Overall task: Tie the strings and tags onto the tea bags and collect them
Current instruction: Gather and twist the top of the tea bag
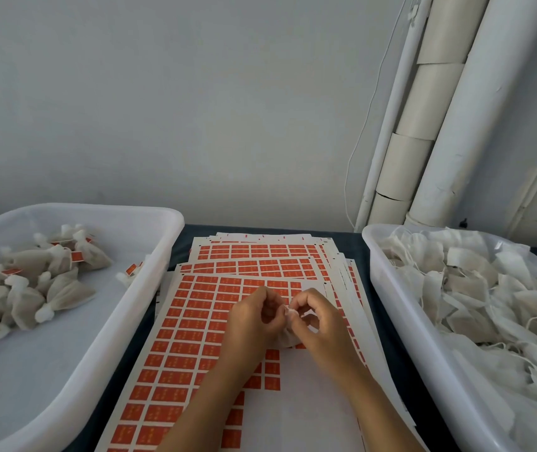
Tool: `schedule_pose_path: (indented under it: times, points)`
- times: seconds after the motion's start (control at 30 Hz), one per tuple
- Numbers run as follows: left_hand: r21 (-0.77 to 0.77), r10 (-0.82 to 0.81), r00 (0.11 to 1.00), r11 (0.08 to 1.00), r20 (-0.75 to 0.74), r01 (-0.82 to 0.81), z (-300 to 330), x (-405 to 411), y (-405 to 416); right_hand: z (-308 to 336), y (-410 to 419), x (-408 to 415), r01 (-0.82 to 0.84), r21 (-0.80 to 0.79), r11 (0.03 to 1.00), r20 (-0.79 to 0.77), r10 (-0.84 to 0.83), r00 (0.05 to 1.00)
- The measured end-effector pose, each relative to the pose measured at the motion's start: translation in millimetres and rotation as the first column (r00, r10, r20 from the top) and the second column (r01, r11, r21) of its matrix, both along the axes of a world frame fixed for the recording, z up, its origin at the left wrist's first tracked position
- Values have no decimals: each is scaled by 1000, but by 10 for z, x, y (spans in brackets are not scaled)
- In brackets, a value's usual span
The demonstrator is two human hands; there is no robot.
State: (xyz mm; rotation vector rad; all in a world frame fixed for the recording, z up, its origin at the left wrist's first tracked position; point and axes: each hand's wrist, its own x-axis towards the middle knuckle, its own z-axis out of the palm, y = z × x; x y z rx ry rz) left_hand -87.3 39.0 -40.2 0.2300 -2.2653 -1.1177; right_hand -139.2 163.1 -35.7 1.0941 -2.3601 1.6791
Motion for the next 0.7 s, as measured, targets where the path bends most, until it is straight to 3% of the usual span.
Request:
schedule_pose_path:
  times: [0.13,0.33,0.57,0.7]
  points:
    - [46,-31,999,998,-15,32,-21,6,-16,26,-12,-15,-7,-126,992,227,36,973]
    - [32,-106,993,994,-59,108,-23,3,-24,42,-30,-34,48,-120,992,393,3,919]
    - [-21,-130,989,991,-75,129,-39,-1,-36,25,6,-37,48,-90,995,426,-5,905]
    - [19,-149,988,989,-42,150,-54,-11,-35,23,-13,-39,67,-51,996,353,-45,934]
